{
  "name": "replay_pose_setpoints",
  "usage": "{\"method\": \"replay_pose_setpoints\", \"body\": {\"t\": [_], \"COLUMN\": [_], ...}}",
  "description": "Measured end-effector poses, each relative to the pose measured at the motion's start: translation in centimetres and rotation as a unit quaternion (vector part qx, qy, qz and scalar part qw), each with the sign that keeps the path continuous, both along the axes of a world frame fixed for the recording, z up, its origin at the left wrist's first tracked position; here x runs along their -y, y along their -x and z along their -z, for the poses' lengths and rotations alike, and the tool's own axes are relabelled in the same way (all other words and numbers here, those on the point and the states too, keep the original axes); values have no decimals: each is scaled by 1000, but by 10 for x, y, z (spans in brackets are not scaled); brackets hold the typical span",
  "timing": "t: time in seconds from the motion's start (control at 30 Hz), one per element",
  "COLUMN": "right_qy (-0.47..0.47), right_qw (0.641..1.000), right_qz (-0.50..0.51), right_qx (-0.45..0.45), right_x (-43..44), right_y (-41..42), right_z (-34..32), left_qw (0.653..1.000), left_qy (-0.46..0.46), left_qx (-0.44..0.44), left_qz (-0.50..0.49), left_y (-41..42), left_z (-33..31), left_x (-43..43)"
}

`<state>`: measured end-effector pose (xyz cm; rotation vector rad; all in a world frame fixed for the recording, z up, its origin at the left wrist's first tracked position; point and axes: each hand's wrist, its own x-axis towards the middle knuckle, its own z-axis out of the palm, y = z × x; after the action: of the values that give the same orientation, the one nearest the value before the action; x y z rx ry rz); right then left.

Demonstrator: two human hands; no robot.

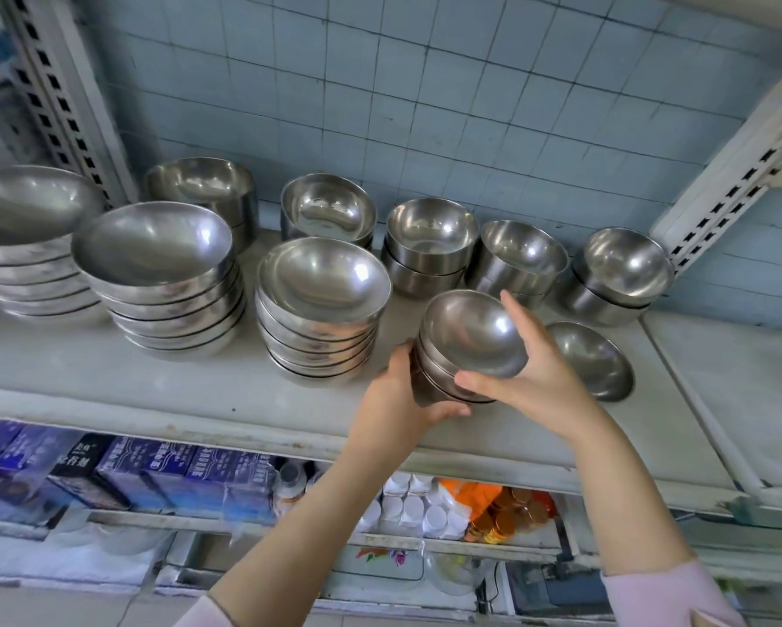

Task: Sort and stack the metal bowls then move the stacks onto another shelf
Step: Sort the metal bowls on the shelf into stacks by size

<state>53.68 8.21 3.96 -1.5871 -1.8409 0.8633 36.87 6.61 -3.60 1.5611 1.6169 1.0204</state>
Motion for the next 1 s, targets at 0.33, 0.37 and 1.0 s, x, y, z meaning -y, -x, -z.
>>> {"method": "replay_pose_setpoints", "body": {"t": [0.33,0.37,1.0], "right_qy": [20,10,-102], "right_qw": [999,999,985], "right_qz": [-36,-29,123], "right_qx": [13,13,-62], "right_x": [1,2,-1], "right_y": [-10,-18,-87], "right_z": [-12,-13,-21], "left_qw": [1000,999,996], "left_qy": [-26,-30,-39], "left_qx": [-2,-5,59], "left_qz": [14,19,53], "left_y": [1,1,3], "left_z": [3,3,-4], "left_x": [0,1,3]}}
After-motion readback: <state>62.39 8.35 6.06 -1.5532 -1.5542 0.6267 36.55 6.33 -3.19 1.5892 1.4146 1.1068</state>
